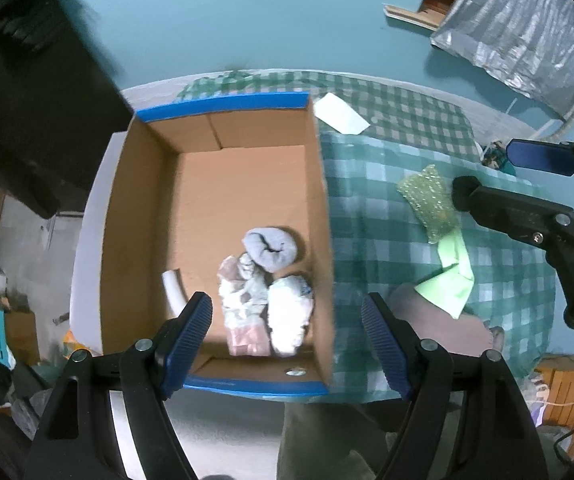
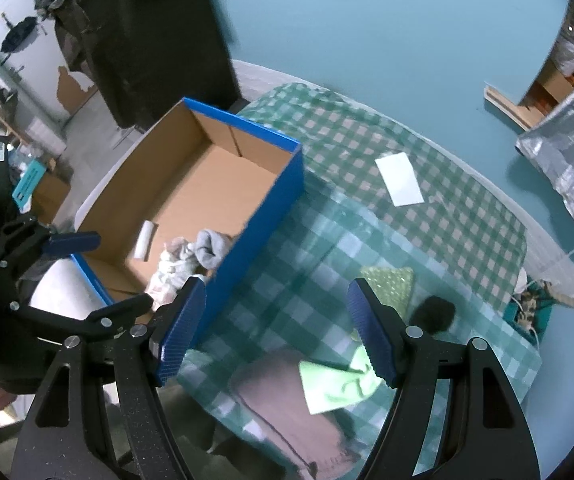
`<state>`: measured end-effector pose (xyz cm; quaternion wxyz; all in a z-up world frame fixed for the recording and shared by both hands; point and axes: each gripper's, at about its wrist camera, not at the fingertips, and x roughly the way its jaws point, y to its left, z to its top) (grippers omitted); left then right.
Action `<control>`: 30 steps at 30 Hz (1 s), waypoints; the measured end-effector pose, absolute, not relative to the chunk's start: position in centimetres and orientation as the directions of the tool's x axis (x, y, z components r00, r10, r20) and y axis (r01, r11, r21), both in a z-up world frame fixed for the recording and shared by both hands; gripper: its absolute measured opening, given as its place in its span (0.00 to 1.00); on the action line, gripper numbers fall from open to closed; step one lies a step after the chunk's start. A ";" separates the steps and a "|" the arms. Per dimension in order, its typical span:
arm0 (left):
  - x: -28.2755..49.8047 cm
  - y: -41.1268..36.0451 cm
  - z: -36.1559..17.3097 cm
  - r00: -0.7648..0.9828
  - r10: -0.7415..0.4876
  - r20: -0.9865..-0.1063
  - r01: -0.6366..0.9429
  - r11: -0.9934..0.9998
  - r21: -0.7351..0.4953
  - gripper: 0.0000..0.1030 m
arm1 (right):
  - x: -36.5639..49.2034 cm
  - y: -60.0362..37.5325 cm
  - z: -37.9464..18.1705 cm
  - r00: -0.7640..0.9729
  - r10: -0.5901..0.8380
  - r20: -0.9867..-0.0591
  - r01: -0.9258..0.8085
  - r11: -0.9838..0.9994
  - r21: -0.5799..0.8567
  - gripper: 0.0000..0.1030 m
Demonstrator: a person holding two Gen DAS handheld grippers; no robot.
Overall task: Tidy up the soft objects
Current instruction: 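Move both tools over the sheet toward the black sponge and green scrubber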
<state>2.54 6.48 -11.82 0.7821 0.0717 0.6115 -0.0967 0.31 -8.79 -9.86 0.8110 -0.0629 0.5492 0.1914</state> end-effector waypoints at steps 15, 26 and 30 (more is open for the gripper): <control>3.2 -0.3 -11.0 0.249 -0.062 -0.967 0.373 0.927 0.037 0.78 | -0.9 -17.3 -10.2 0.337 0.190 -0.922 -0.249 0.963 0.107 0.72; 4.9 -5.1 -11.9 0.241 -0.066 -0.968 0.445 0.894 0.050 0.78 | -0.7 -23.4 -12.0 0.311 0.130 -0.942 -0.155 0.984 0.085 0.72; 5.9 -6.6 -12.9 0.219 -0.064 -0.974 0.458 0.888 0.045 0.78 | -0.2 -25.0 -13.2 0.294 0.120 -0.948 -0.118 0.989 0.089 0.72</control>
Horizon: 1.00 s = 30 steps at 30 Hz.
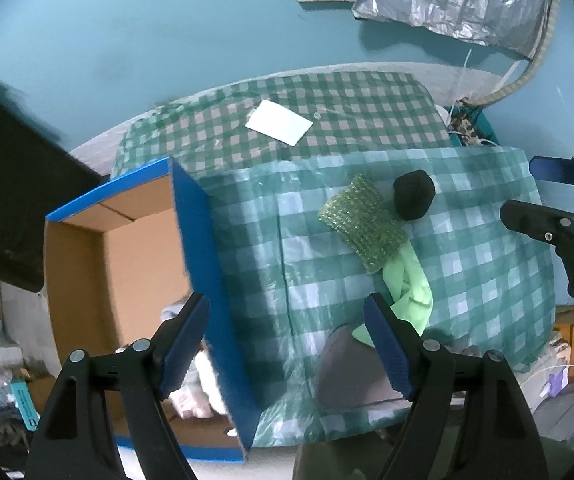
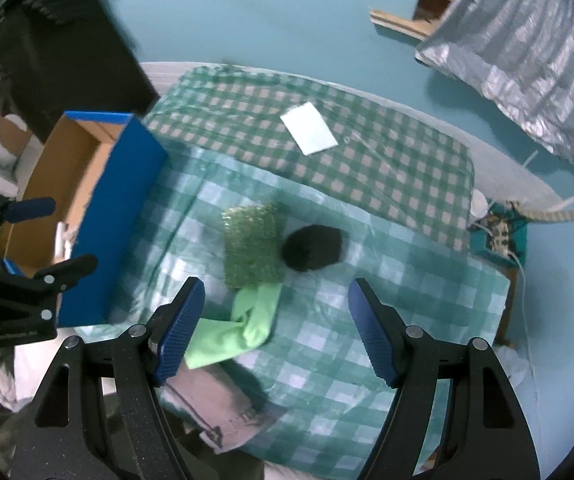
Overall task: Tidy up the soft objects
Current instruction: 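Move both tools over the sheet toward the black sponge and green scrubber, then grasp the black sponge with the right gripper while the left gripper grasps the green scrubber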
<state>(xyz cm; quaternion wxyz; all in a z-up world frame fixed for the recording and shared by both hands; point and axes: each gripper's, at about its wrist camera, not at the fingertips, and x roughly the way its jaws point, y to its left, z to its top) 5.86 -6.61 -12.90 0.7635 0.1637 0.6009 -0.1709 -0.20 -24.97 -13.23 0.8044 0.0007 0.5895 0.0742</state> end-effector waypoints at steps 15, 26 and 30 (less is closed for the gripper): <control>9.1 -9.8 -18.9 0.146 -0.042 -0.988 0.462 0.886 0.031 0.78 | 4.9 -27.8 -21.2 0.207 0.137 -0.969 0.019 0.989 0.144 0.72; 10.4 -11.5 -22.0 0.100 -0.034 -0.994 0.463 0.886 0.016 0.78 | 7.9 -28.0 -26.7 0.138 0.093 -0.986 0.093 0.990 0.106 0.72; 10.8 -11.8 -22.4 0.085 -0.040 -0.996 0.443 0.897 0.002 0.78 | 8.0 -27.9 -28.2 0.110 0.076 -0.991 0.098 0.991 0.087 0.72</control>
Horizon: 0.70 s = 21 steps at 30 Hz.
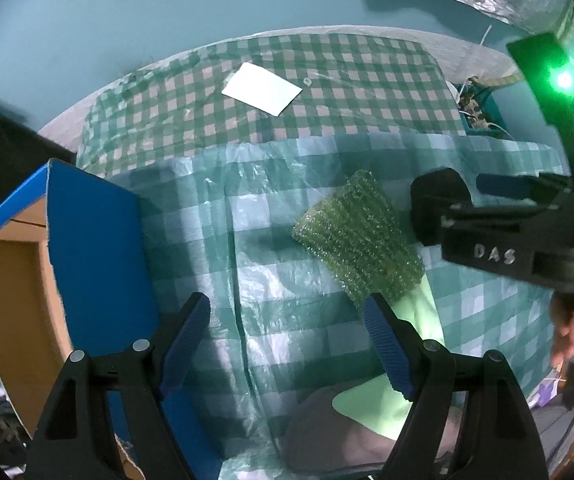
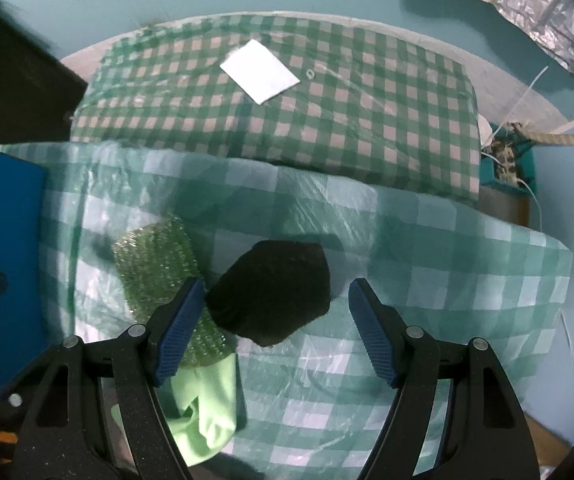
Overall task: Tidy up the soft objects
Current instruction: 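Grasp the black sponge with the right gripper while the left gripper grasps the green scrubber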
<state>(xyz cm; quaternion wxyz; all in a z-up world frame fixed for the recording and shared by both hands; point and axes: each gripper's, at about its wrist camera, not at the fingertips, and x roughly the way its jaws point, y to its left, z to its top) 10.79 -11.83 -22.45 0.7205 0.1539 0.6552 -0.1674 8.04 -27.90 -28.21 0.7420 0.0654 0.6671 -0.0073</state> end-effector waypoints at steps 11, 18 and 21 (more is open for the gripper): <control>11.4 -12.8 -23.2 0.054 -0.043 -0.998 0.428 0.904 -0.016 0.78 | 8.4 -27.9 -29.9 0.091 0.090 -0.992 0.080 0.992 0.098 0.58; 11.7 -13.7 -23.8 0.034 -0.048 -0.998 0.419 0.908 -0.029 0.78 | 7.8 -28.4 -29.6 0.089 0.103 -0.991 0.015 0.994 0.105 0.36; 11.9 -14.2 -24.3 0.011 -0.066 -0.998 0.394 0.918 -0.057 0.79 | 6.9 -29.6 -29.1 0.100 0.106 -0.989 0.015 0.994 0.108 0.36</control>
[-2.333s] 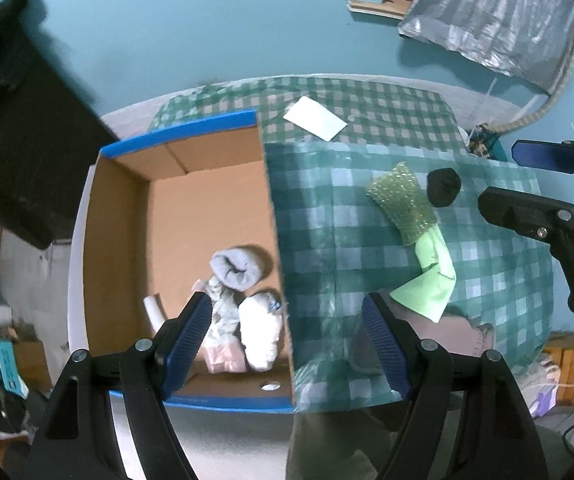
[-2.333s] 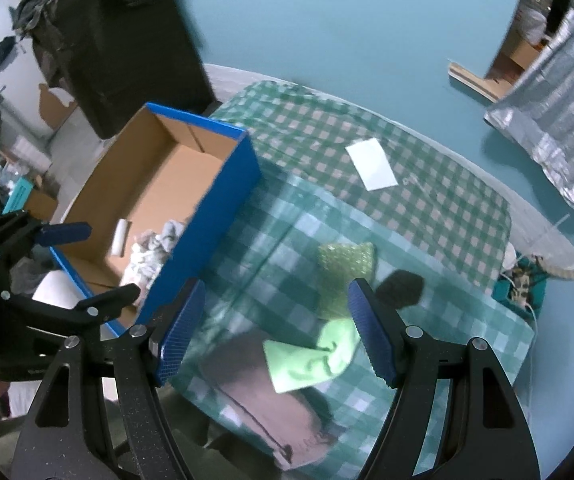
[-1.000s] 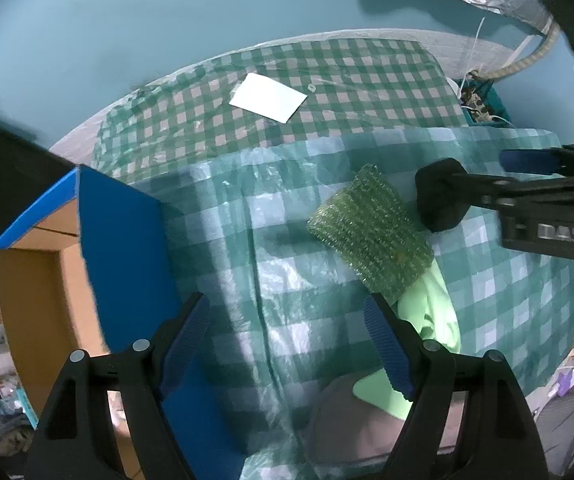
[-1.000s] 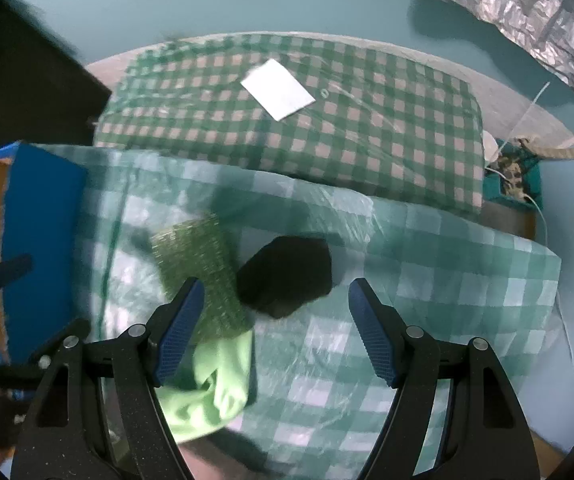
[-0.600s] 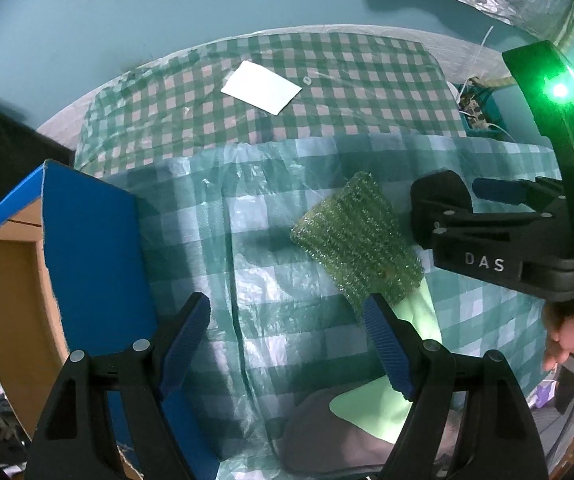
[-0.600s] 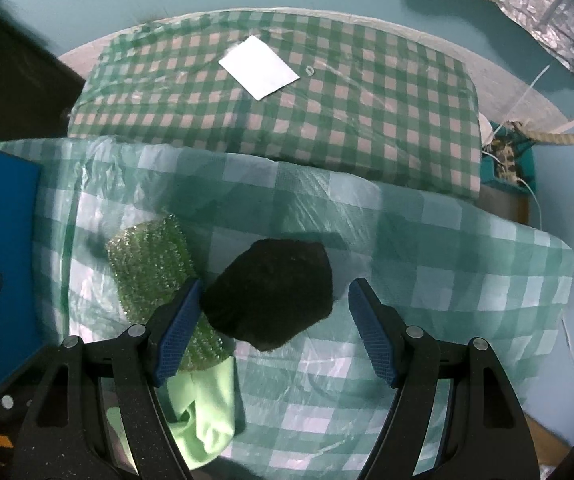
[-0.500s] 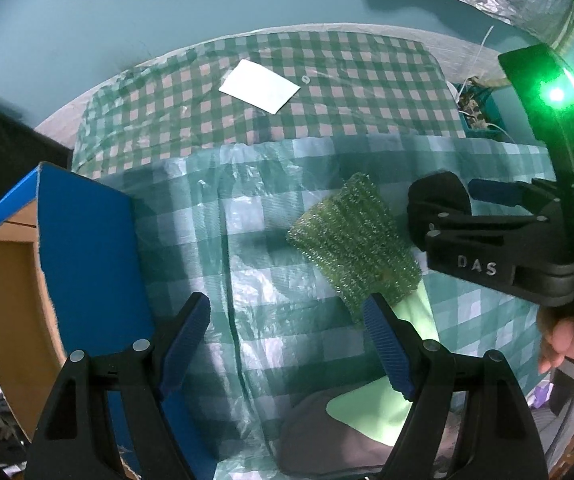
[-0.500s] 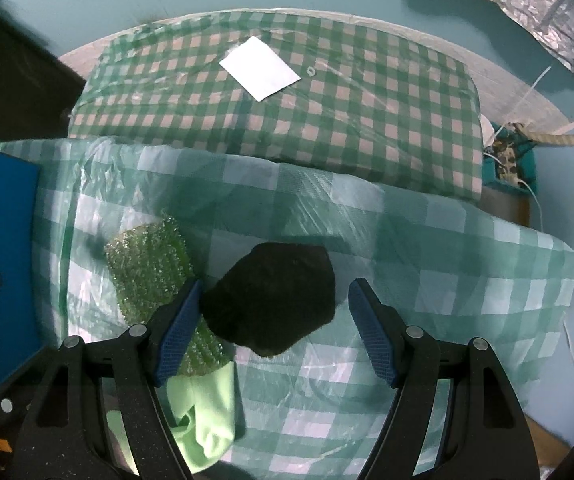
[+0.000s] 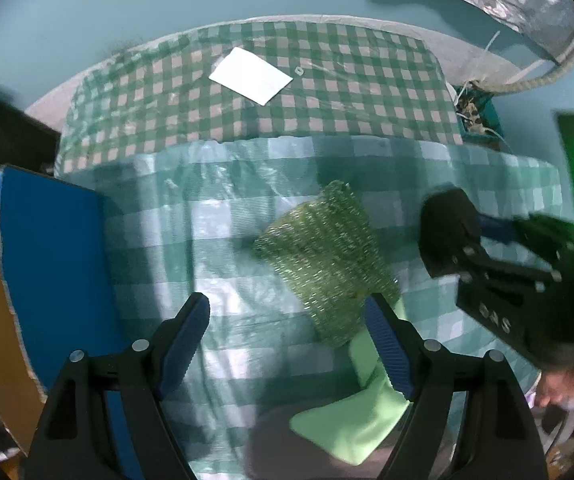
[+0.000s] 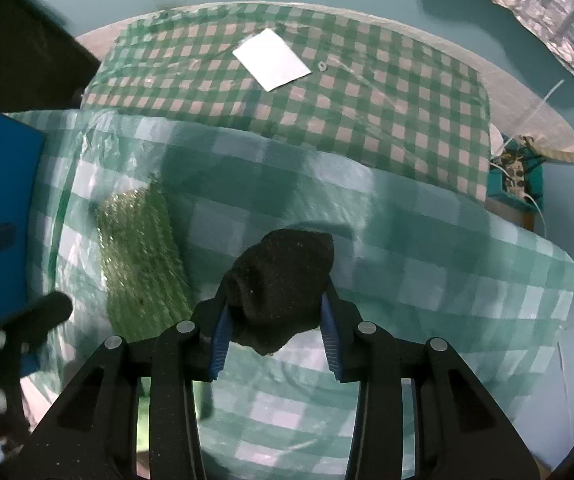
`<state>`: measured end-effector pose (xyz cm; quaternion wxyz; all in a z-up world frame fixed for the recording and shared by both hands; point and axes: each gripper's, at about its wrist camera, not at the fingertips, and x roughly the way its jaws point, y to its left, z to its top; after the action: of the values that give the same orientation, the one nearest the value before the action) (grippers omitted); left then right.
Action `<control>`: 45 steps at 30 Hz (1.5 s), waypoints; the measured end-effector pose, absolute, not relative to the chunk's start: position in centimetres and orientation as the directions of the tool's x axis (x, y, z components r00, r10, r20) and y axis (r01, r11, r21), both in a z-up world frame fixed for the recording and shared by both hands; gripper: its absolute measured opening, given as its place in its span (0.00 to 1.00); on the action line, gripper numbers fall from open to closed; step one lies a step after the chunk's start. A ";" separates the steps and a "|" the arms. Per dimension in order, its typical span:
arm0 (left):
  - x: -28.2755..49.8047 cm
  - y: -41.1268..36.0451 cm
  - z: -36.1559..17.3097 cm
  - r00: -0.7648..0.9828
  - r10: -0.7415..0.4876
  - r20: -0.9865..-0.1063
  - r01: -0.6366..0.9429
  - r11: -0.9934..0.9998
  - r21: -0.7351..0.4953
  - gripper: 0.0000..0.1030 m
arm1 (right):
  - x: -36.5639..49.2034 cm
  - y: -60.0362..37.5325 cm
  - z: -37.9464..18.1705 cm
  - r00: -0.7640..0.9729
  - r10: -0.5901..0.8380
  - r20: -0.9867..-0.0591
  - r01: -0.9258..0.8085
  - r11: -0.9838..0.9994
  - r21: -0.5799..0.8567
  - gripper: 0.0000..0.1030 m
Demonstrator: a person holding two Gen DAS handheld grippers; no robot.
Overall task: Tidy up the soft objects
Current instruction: 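Grasp the black sponge with the right gripper while the left gripper grasps the green scrubber, then carry the sponge and scrubber over the cardboard box with both grippers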
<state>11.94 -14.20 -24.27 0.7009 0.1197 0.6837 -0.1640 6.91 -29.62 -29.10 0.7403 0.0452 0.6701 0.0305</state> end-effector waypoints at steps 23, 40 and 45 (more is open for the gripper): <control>12.8 -16.8 -29.5 -0.100 -0.078 -0.992 0.178 0.979 -0.095 0.79 | 0.9 -32.5 -28.2 0.119 0.132 -0.984 -0.019 0.991 0.131 0.36; 12.0 -15.5 -29.4 -0.079 -0.088 -0.993 0.198 0.975 -0.102 0.18 | 0.1 -31.2 -27.0 0.142 0.141 -0.980 -0.048 0.990 0.135 0.36; 11.7 -15.4 -28.7 -0.056 -0.085 -0.995 0.235 0.967 -0.096 0.14 | 0.2 -30.8 -26.6 0.150 0.143 -0.978 -0.061 0.989 0.135 0.36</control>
<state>11.68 -15.43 -28.69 0.6850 0.0522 0.7172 -0.1167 0.20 -30.83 -26.58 0.7576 0.0317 0.6485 0.0674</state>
